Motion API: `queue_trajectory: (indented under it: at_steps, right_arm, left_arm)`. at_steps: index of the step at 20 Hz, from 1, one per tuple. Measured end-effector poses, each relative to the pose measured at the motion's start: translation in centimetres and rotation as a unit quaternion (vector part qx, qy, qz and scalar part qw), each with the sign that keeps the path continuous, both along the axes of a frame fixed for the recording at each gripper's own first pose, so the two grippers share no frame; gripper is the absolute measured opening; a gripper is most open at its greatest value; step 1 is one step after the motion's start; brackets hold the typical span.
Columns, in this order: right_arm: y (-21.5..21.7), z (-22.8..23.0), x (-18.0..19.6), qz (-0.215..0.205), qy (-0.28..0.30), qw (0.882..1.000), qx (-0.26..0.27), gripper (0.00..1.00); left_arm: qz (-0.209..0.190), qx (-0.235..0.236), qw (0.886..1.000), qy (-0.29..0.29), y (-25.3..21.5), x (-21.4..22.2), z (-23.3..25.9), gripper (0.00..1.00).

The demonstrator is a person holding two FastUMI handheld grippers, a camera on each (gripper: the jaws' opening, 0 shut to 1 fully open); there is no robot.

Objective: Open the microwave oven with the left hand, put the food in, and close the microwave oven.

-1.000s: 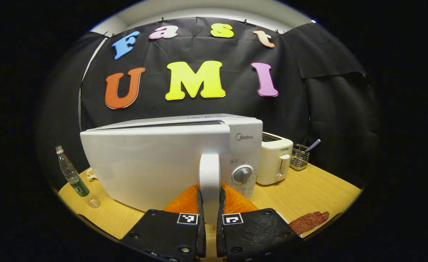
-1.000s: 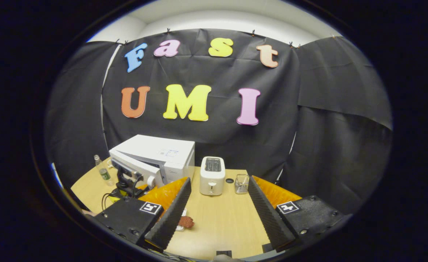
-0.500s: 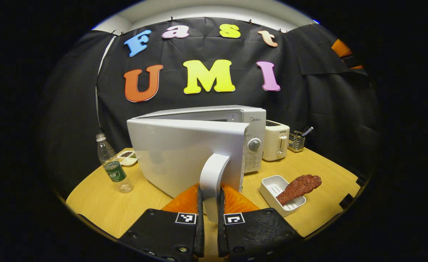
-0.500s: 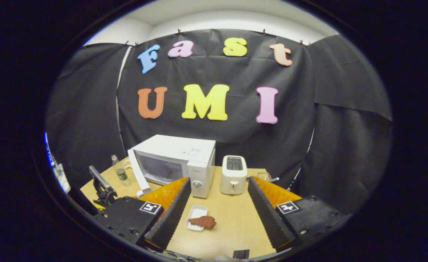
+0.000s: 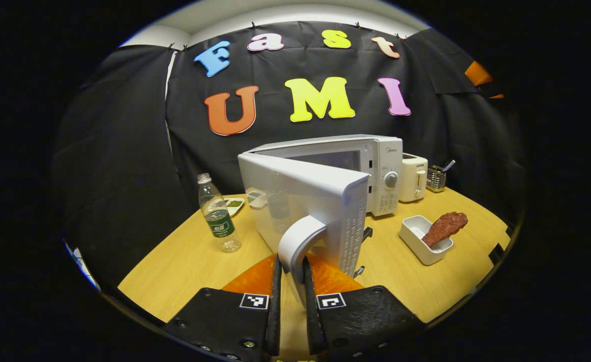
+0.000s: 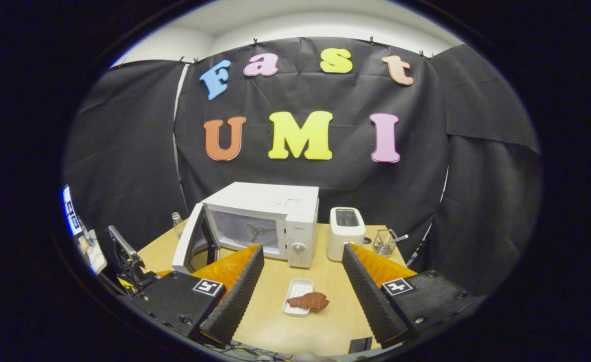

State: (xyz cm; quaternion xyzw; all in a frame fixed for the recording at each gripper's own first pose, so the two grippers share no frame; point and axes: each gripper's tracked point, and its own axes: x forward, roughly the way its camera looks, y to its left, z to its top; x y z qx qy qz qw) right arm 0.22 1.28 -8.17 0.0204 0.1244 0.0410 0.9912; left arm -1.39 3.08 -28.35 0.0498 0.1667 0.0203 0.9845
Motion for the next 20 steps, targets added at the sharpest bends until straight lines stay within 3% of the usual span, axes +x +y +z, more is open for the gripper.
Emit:
queue_trajectory:
  at_steps: [1,2,3,6,9,10,11,13,14,18,19,20]
  right_arm:
    - [0.2,-0.3,0.0,-0.001,0.002,1.000,0.000,1.00]
    - [0.4,-0.5,-0.2,-0.001,0.003,1.000,0.003,1.00]
    - [0.7,-0.8,-0.2,-0.001,0.005,1.000,0.005,1.00]
    - [1.3,-1.3,-0.4,0.000,0.010,1.000,0.001,1.00]
    - [1.5,-1.8,-0.7,-0.003,0.012,1.000,0.000,1.00]
    - [1.6,-2.0,-0.7,-0.003,0.013,1.000,0.000,1.00]
    - [1.7,-2.4,-0.6,-0.004,0.016,1.000,0.000,1.00]
    - [1.7,-3.1,-0.6,-0.005,0.022,1.000,0.002,1.00]
    - [1.6,-3.4,-0.6,-0.005,0.025,1.000,0.003,1.00]
    - [1.4,-5.0,-0.1,-0.005,0.036,0.999,0.003,1.00]
    - [1.3,-5.6,0.1,-0.004,0.039,0.999,0.002,0.91]
    - [1.2,-6.2,0.4,-0.004,0.043,0.999,0.002,1.00]
  left_arm:
    - [0.004,0.003,1.000,0.001,0.6,-0.3,0.0,0.25]
    - [0.000,-0.001,1.000,0.002,1.0,-0.3,-0.1,0.24]
    - [-0.001,0.000,1.000,0.004,1.4,-0.6,0.0,0.35]
    - [-0.002,-0.001,1.000,0.011,2.7,-1.0,0.0,0.41]
    - [-0.007,-0.012,1.000,0.014,3.9,-1.2,-0.1,0.60]
    - [-0.006,-0.007,1.000,0.010,4.5,-1.4,0.0,0.58]
    - [-0.004,-0.006,1.000,0.010,5.0,-1.6,0.1,0.77]
    - [0.003,-0.009,1.000,0.008,6.1,-2.2,0.2,0.84]
    - [0.008,-0.007,1.000,0.008,6.7,-2.6,0.3,0.92]
    - [0.026,-0.007,1.000,0.009,9.4,-3.8,0.3,0.95]
    - [0.031,-0.004,0.999,0.013,10.1,-4.2,0.3,0.95]
    - [0.037,0.001,0.999,0.014,10.9,-4.8,0.4,0.95]
